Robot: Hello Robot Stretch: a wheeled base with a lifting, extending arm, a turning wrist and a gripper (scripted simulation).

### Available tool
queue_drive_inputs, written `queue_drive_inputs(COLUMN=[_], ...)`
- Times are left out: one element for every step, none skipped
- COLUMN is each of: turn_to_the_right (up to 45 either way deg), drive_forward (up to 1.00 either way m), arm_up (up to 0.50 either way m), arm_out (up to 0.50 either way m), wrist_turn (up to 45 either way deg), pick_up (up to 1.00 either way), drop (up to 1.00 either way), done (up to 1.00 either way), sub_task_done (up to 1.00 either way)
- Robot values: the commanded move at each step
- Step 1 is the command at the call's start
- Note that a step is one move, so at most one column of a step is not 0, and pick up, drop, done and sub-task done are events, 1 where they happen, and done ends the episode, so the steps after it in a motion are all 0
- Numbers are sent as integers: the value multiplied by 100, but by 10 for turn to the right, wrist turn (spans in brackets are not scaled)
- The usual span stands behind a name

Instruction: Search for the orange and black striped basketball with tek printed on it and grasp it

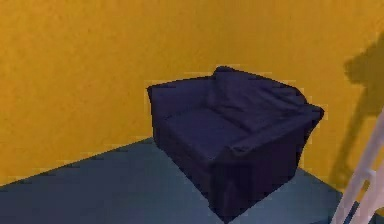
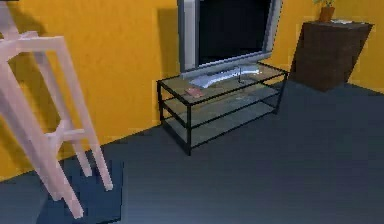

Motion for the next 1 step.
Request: queue_drive_inputs(turn_to_the_right=[-330], drive_forward=[0], arm_up=[0], arm_out=[0], wrist_turn=[0], pick_up=[0], drop=[0], done=[0], sub_task_done=[0])
